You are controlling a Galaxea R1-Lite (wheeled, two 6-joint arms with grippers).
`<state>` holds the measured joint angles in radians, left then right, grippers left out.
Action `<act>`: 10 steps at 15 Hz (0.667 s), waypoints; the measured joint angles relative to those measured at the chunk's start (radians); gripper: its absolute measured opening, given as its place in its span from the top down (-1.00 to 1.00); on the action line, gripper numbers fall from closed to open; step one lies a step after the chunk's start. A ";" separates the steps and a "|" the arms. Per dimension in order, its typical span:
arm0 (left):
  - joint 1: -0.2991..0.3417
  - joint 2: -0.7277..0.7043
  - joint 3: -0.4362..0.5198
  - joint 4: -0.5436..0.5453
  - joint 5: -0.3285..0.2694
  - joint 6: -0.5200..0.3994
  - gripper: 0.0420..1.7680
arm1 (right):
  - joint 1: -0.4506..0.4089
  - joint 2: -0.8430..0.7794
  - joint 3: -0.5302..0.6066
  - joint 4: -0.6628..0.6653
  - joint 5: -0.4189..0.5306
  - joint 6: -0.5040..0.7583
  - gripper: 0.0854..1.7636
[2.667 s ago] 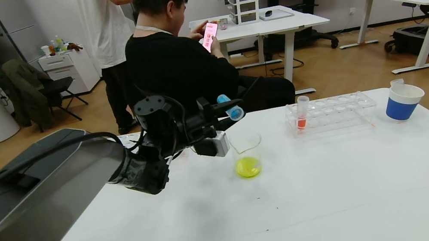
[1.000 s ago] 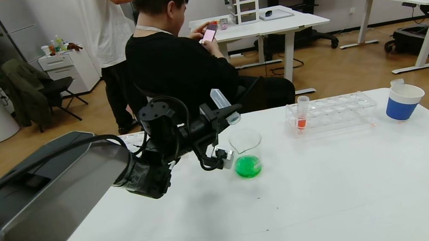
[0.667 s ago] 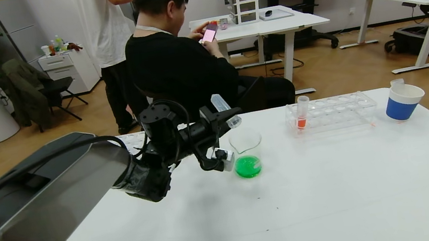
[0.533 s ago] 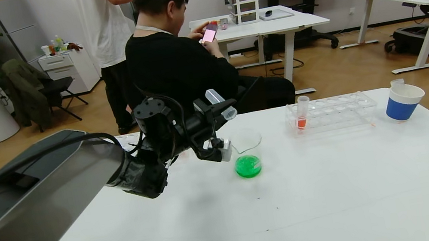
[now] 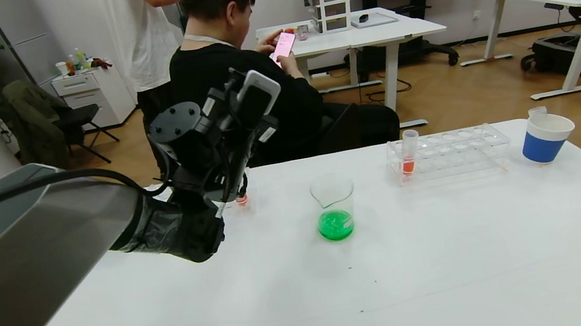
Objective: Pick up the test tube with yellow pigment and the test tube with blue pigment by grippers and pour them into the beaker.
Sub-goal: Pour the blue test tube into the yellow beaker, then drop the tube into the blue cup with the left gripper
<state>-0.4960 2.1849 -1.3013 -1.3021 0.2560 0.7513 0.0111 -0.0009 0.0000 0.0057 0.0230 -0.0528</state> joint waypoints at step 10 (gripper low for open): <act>0.070 -0.187 0.015 0.518 0.353 -0.753 0.47 | 0.000 0.000 0.000 0.000 0.000 0.000 -0.97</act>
<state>-0.4257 1.9979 -1.2860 -0.7840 0.6089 -0.0013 0.0111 -0.0009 0.0000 0.0057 0.0230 -0.0532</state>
